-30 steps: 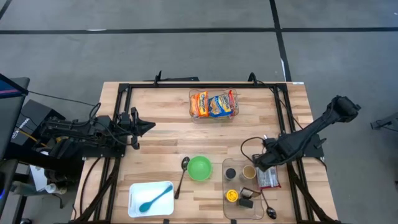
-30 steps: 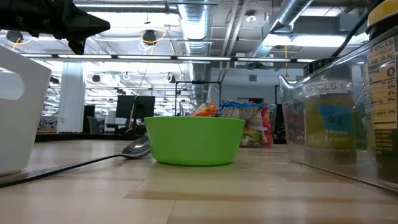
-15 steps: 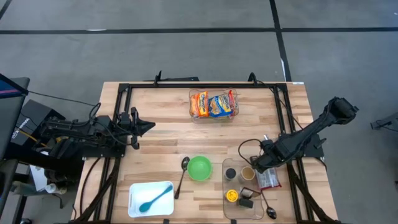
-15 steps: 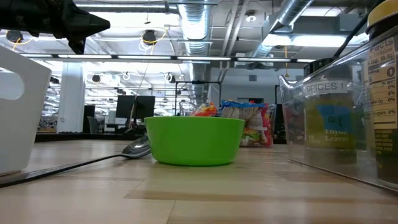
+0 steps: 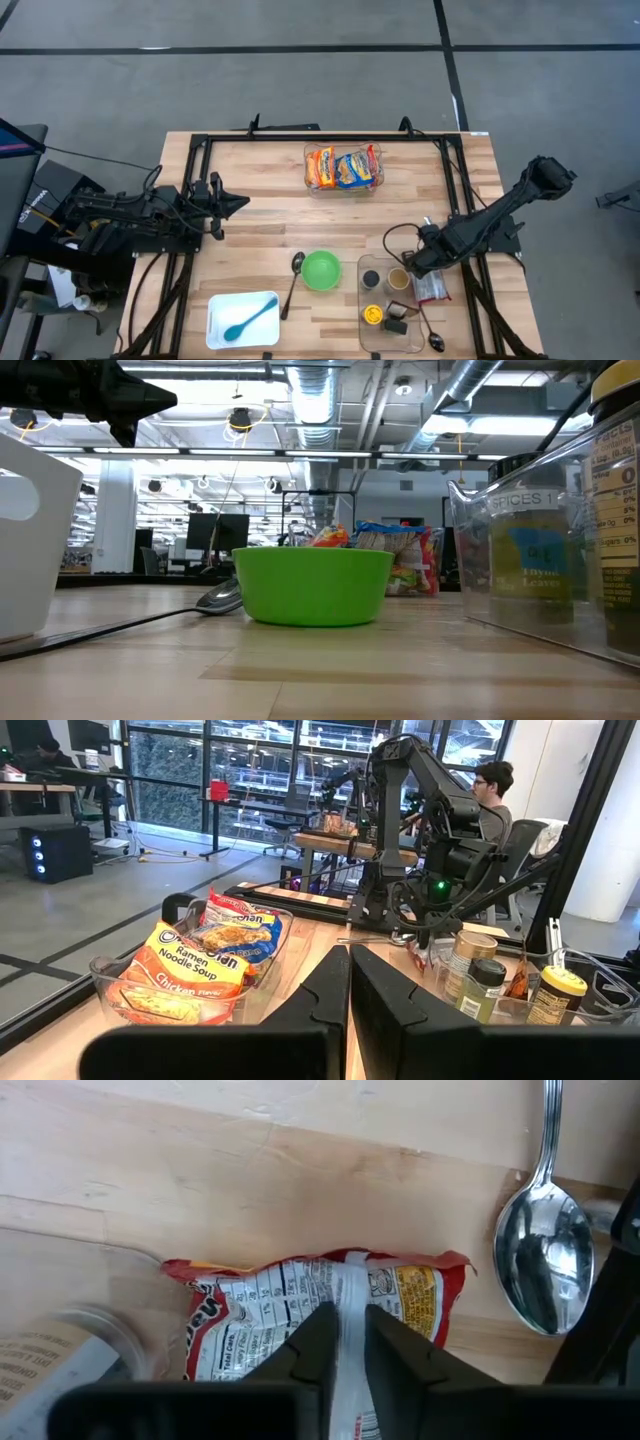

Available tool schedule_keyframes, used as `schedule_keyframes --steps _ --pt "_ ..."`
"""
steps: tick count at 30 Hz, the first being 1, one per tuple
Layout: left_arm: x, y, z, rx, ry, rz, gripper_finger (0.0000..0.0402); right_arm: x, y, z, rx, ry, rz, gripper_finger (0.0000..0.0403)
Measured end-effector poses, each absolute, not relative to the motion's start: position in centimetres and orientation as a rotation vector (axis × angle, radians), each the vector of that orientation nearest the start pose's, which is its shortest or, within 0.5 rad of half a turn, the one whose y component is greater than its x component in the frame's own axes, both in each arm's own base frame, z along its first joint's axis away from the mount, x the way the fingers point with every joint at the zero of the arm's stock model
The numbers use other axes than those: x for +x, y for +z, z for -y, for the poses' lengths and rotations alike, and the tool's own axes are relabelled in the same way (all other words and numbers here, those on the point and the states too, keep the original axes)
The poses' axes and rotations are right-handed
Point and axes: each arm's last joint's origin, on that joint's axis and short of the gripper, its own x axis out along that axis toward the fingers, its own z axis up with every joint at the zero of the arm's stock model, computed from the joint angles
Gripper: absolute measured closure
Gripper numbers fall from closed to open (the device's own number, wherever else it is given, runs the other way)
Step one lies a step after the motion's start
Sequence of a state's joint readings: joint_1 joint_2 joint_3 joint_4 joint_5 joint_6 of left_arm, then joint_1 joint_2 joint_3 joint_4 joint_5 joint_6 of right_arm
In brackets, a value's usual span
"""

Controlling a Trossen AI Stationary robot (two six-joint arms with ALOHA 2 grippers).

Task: Pick & Place Food Item
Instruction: Put the red noodle pack into the top transparent bin

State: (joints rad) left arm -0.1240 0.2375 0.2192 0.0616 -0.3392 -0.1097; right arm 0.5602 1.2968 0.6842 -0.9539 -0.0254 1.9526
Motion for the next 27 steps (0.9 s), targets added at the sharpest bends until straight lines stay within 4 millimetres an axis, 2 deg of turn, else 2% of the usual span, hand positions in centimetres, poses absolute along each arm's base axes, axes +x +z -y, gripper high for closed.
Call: schedule_keyframes --steps 9,18,27 --pt "10.5 22.5 0.3 -0.119 0.213 0.053 0.0394 15.6 16.9 -9.8 1.067 -1.054 -1.309 0.0399" --pt "10.5 22.5 0.3 -0.119 0.213 0.054 0.0394 15.6 16.9 -9.8 1.050 -1.046 -1.302 0.0401" --pt "10.5 22.5 0.3 -0.119 0.213 0.054 0.0394 16.1 19.1 -9.7 0.952 -1.061 -1.205 0.0402"
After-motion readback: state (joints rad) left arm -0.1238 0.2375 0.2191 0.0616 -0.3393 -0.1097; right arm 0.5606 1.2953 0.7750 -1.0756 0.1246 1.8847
